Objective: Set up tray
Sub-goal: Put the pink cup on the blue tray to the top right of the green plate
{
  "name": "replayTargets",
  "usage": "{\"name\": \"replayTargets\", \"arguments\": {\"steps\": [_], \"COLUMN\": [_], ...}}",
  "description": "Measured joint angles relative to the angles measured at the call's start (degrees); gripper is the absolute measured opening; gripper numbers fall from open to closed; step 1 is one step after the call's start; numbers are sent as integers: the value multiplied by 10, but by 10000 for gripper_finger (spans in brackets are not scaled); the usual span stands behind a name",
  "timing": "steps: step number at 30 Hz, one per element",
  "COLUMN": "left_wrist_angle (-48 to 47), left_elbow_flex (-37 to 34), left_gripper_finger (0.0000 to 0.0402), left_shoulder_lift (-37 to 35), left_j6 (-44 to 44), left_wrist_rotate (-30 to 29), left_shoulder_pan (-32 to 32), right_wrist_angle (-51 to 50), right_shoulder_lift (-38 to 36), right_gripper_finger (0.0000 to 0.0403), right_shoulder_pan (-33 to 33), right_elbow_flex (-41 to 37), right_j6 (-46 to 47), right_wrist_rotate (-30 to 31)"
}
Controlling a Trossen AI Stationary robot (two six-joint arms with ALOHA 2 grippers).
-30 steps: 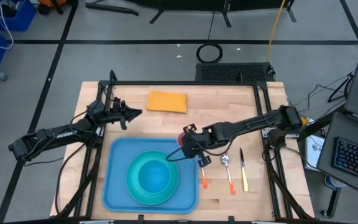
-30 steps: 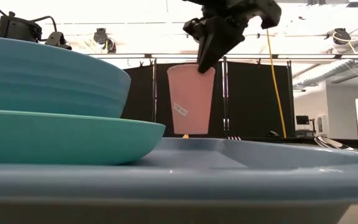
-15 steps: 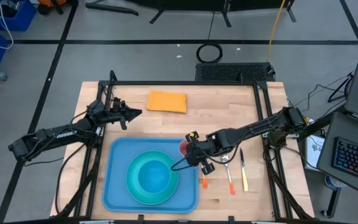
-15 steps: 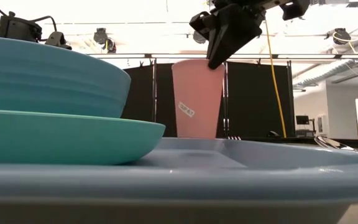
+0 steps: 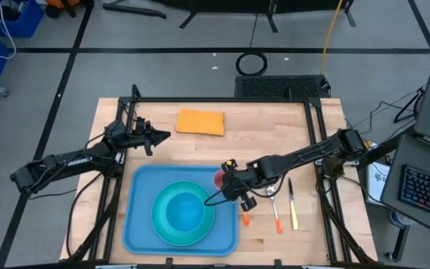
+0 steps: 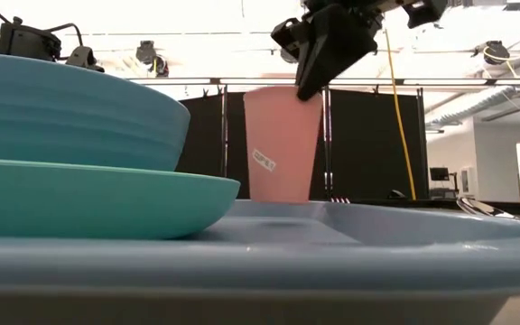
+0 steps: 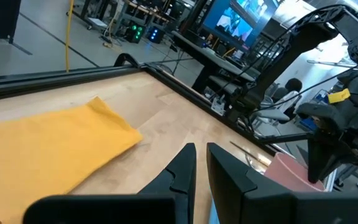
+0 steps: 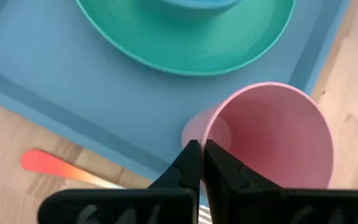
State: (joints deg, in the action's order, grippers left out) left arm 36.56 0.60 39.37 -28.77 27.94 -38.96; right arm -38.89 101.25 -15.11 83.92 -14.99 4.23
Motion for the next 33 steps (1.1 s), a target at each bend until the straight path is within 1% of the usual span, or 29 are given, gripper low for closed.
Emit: {"name": "replayTargets", "arguments": {"steps": [4,9,14,22,33], "left_wrist_angle": [0,0,-1,-5,-9], "left_elbow_flex": [0,0,0,0,0], "left_gripper_finger": [42,42,42,42,42], "left_shoulder_lift": [0,0,0,0,0], "left_j6": [0,0,2,2,2], "left_wrist_rotate": [0,-1,-2,-10,-10], "left_shoulder_pan": [0,0,0,0,0], "right_wrist_angle": [7,46,49,55,73], "right_shoulder_lift": [9,8,5,5,7], "right_gripper_finger": [0,0,0,0,31], "right_shoulder_pan": [0,0,4,5,5], "right_elbow_flex": [0,-30,-46,-48,-49], "right_j6": [0,-5,5,5,-3], "right_wrist_rotate": [0,-1,1,2,2]}}
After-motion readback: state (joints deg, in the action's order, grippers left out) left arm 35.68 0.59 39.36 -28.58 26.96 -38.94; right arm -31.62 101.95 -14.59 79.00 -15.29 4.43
